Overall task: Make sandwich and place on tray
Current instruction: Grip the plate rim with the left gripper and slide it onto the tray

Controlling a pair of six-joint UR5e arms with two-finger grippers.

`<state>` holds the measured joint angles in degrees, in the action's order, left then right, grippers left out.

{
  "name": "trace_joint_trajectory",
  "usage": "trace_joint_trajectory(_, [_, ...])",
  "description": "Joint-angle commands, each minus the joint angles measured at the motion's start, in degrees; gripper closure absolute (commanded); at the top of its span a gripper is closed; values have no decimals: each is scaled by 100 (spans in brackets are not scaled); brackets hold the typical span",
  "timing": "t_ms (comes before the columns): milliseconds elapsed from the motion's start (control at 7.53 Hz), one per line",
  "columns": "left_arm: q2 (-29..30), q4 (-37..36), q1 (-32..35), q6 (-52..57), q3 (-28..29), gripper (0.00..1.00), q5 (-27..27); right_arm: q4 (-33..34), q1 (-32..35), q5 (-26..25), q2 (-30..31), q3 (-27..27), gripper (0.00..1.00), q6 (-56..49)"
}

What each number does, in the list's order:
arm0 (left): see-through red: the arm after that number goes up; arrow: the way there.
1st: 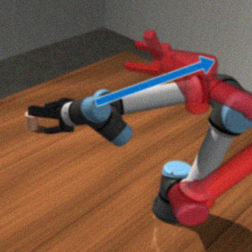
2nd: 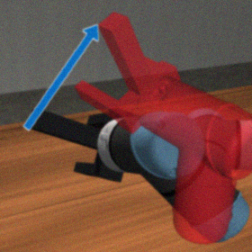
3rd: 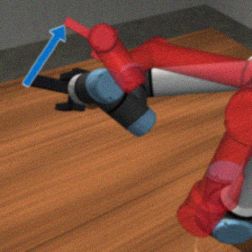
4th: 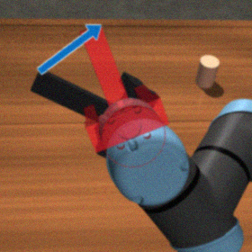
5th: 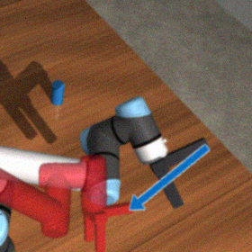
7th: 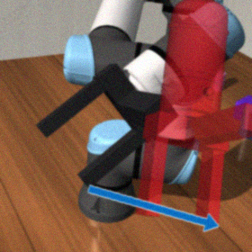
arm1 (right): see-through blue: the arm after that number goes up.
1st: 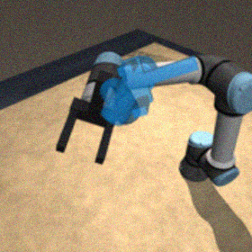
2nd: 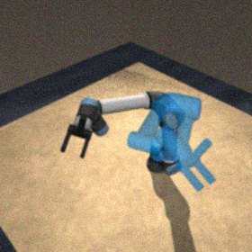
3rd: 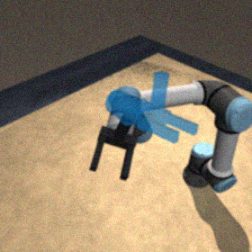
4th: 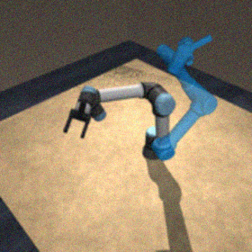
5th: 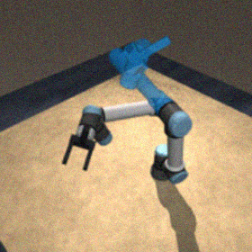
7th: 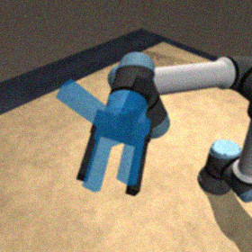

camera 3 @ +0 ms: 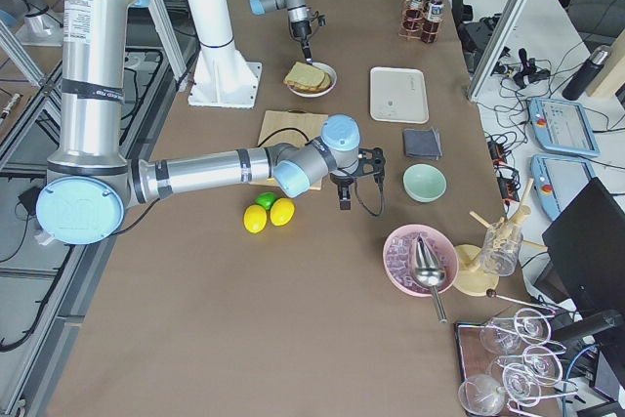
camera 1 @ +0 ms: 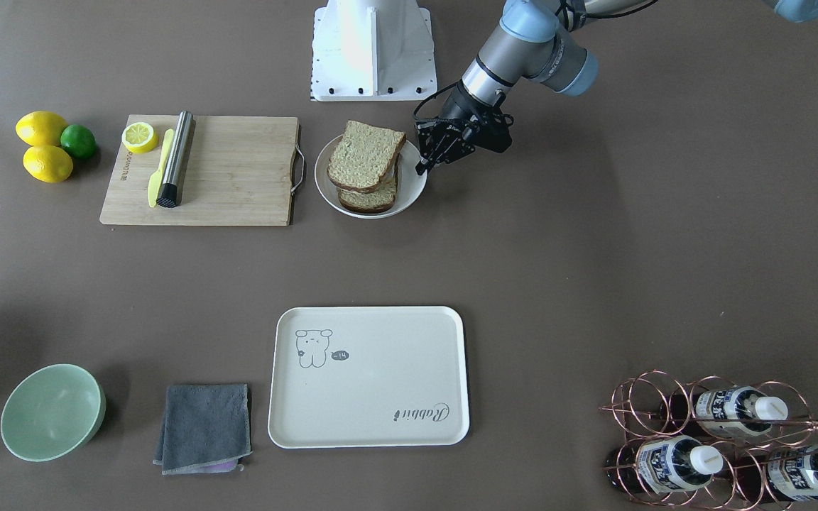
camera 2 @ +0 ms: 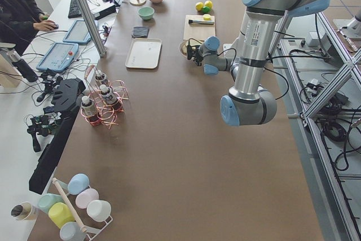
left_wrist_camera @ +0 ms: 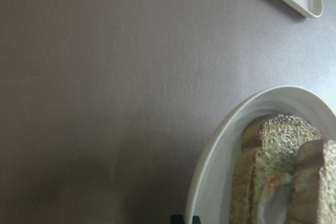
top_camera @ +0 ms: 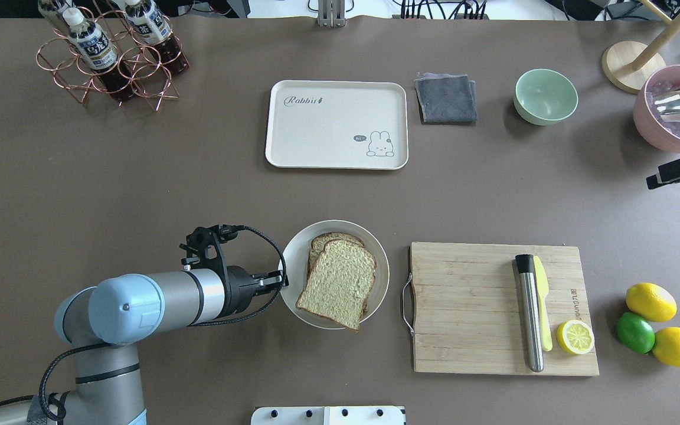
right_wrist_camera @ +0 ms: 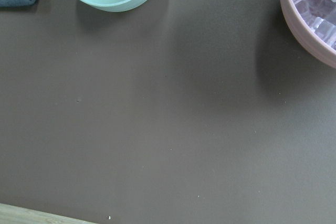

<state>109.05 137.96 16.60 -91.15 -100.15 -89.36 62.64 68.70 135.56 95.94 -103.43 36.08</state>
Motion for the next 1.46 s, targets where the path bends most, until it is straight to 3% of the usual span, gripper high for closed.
trace_joint_trajectory(0, [334,-337,396,-749,-48,100,-99,-7,3,-3,-5,16,1,-5])
trace_joint_trajectory(265, [879,-1005,651,-1979,-31,100,-90,2,3,6,-48,42,1,-5])
trace_joint_trajectory(796, [1267,-1430,1047,-3002,196,100,-29,2,108,190,-14,77,1,-4])
trace_joint_trajectory(1327, [1786,-1324,1538,-3286,1320,100,-20,11,99,190,-49,112,1,-5])
